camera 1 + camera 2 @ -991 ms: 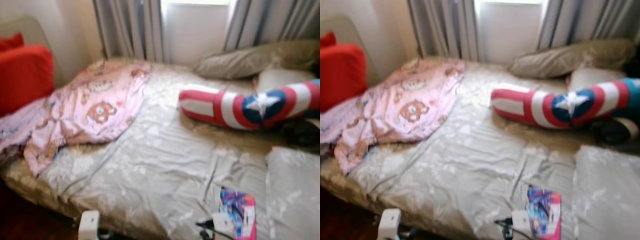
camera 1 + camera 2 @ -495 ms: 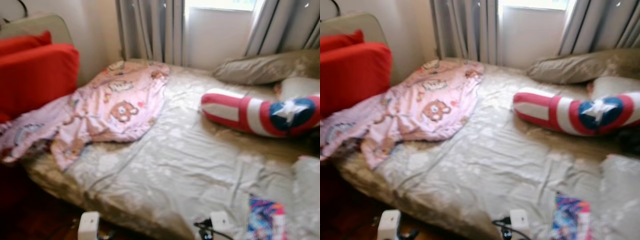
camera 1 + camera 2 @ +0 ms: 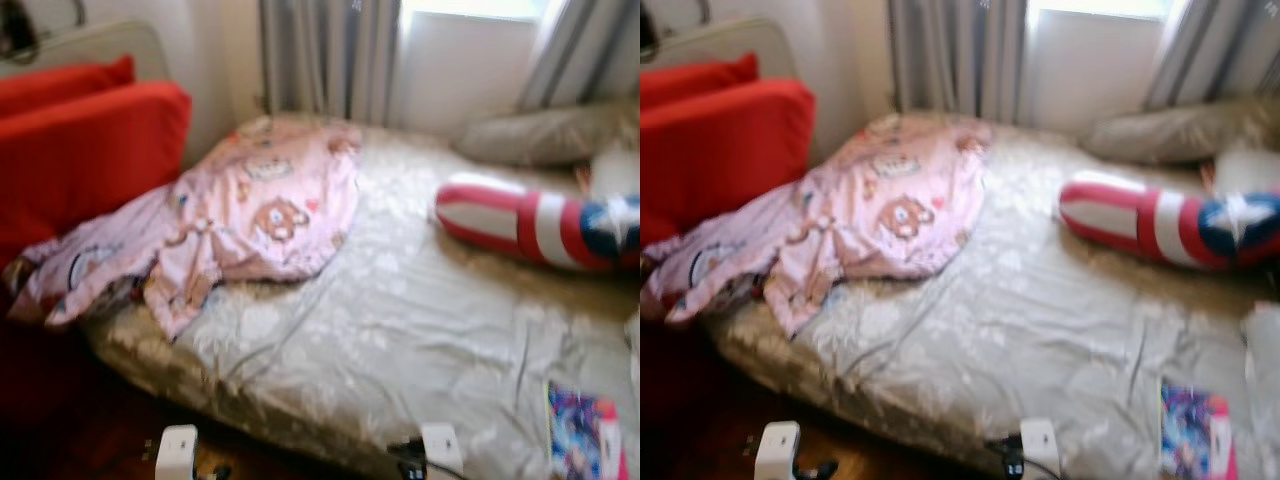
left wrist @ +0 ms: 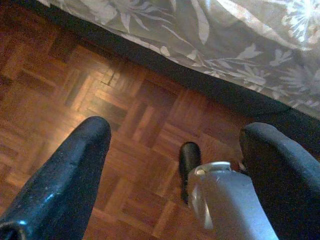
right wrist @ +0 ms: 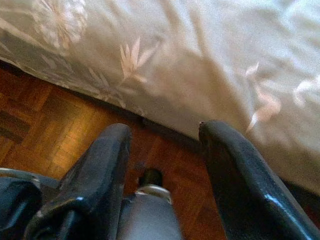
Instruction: Clean up the room
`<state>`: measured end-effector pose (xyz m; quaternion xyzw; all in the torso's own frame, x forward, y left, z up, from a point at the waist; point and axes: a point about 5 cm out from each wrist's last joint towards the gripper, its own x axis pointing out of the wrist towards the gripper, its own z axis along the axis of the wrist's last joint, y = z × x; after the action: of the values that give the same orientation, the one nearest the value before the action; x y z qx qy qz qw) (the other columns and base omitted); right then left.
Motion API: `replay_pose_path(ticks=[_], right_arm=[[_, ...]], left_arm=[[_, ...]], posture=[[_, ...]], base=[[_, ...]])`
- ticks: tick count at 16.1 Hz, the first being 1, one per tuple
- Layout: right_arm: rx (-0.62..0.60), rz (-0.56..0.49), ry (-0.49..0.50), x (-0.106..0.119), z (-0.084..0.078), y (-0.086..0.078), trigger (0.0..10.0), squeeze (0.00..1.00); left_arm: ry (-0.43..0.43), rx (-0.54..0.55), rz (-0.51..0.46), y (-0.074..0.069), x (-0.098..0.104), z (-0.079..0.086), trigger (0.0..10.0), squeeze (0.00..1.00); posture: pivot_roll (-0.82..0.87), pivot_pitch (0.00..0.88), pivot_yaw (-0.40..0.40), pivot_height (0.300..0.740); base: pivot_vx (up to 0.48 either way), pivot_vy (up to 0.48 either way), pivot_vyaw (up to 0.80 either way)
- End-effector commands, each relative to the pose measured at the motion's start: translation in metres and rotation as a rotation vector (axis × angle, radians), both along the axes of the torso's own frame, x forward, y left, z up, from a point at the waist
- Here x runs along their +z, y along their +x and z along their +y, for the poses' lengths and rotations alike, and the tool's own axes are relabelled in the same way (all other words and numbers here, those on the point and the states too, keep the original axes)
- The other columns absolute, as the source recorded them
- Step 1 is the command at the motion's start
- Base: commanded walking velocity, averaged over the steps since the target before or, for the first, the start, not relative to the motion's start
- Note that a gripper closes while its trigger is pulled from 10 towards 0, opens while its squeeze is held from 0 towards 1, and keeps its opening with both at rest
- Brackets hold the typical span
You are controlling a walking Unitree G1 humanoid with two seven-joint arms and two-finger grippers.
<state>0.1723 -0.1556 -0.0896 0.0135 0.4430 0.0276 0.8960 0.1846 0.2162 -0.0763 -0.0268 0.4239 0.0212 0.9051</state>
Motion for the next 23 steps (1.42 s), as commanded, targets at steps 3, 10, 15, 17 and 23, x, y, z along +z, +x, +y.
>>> replay_pose_path(ticks=[3, 10, 15, 17, 23], right_arm=[[-0.016, 0.005, 0.005, -0.0003, -0.0011, -0.0006, 10.0, 0.0], [-0.015, 0.008, 0.004, -0.0004, -0.0015, -0.0006, 10.0, 0.0], [-0.018, 0.007, 0.004, -0.0004, -0.0008, -0.0005, 10.0, 0.0], [-0.014, 0.007, 0.0, -0.0004, -0.0005, -0.0005, 10.0, 0.0], [-0.011, 0.001, 0.0, 0.0001, -0.0001, 0.0005, 10.0, 0.0]], left_arm=[[0.008, 0.003, 0.012, -0.0028, -0.0008, 0.0034, 10.0, 0.0], [0.007, 0.003, 0.011, -0.0021, -0.0005, 0.0033, 10.0, 0.0], [0.01, 0.001, 0.011, -0.002, -0.0004, 0.0038, 10.0, 0.0], [0.011, -0.001, 0.013, -0.0021, -0.0004, 0.004, 10.0, 0.0], [0.015, -0.008, 0.016, -0.0027, -0.0007, 0.0041, 10.0, 0.0]], posture=[[0.04, 0.0, -0.009, 0.74], [0.04, 0.0, -0.009, 0.74], [0.04, 0.0, -0.006, 0.74], [0.04, 0.0, -0.005, 0.74], [0.04, 0.0, -0.003, 0.74]], base=[[0.0, 0.405, 0.0], [0.0, 0.405, 0.0], [0.0, 0.401, 0.0], [0.0, 0.399, 0.0], [0.0, 0.389, 0.0]])
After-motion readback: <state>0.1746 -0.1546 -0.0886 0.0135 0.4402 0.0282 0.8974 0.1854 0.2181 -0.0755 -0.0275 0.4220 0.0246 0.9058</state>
